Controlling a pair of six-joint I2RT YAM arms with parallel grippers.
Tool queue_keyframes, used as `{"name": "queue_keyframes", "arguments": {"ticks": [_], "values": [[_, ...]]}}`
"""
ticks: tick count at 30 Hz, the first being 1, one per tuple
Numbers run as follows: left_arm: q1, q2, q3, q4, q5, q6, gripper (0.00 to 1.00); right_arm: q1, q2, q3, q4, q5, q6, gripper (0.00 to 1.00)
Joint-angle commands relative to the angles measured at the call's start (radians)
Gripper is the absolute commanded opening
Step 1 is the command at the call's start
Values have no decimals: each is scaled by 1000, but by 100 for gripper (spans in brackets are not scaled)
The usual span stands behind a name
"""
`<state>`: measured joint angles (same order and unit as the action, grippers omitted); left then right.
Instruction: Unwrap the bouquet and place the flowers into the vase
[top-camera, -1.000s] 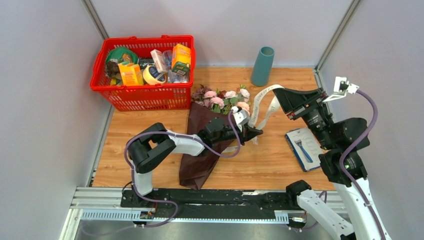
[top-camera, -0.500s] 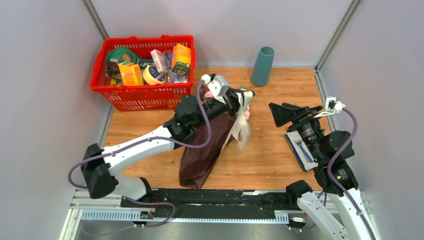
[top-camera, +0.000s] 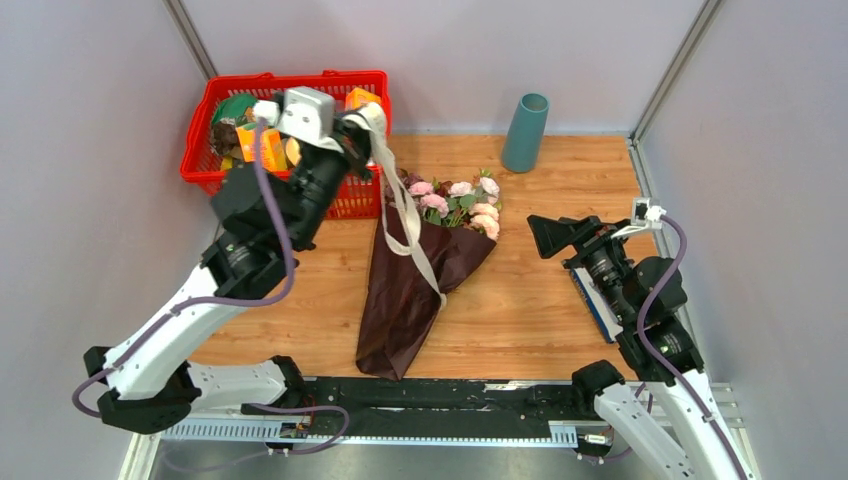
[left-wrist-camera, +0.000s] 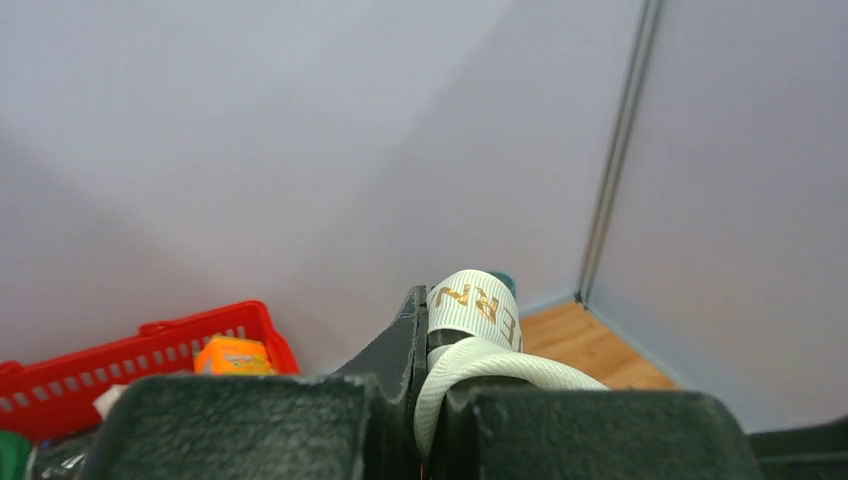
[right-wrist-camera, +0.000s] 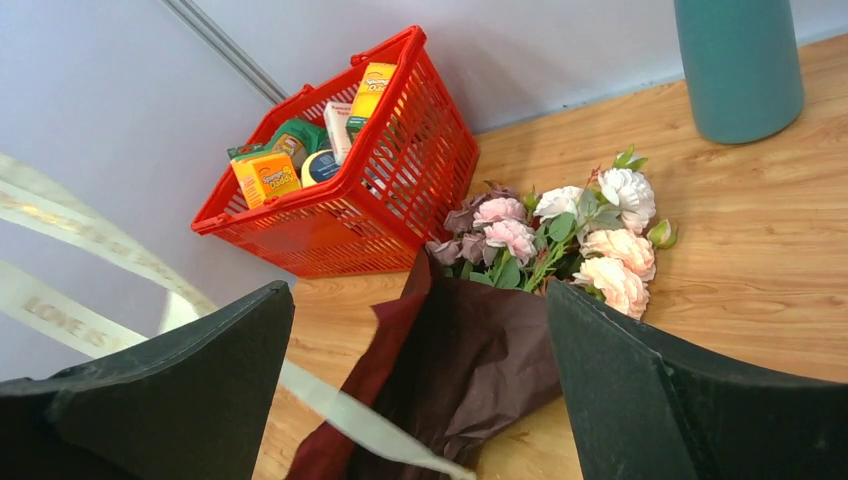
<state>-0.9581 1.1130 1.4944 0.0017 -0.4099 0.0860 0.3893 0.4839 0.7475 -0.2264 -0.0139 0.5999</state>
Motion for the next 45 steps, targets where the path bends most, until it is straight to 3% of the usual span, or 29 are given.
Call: {"name": "queue_keyframes", "arguments": {"ticks": [1, 6, 13, 16, 20, 26, 32, 36, 41, 45], "values": [[10, -4, 159, -138, -116, 51, 0, -3, 27, 9, 19, 14, -23, 100], [13, 76, 357, -279, -217, 92, 0, -1, 62, 29, 16, -40, -37, 100], [18, 149, 521, -261, -372, 329, 0, -3, 65, 16, 16, -38, -32, 100], [19, 206, 685, -253, -383, 406, 0, -3, 84, 16, 16, -37, -34, 100], [18, 269, 892, -296, -334, 385, 0, -3, 114, 23, 19, -26, -46, 100], [18, 214, 793, -165, -363, 480, 0, -1, 183, 49, 27, -52, -68, 100], [19, 206, 721, 56, -535, 800, 0, -3, 190, 50, 33, -90, -45, 100], [19, 196, 742, 98, -530, 931, 0, -3, 191, 39, 36, -92, -46, 100], [58, 191, 646, 90, -529, 959, 0, -3, 196, 46, 36, -110, -35, 100], [195, 211, 592, 6, -521, 835, 0, -3, 191, 47, 38, -120, -29, 100]]}}
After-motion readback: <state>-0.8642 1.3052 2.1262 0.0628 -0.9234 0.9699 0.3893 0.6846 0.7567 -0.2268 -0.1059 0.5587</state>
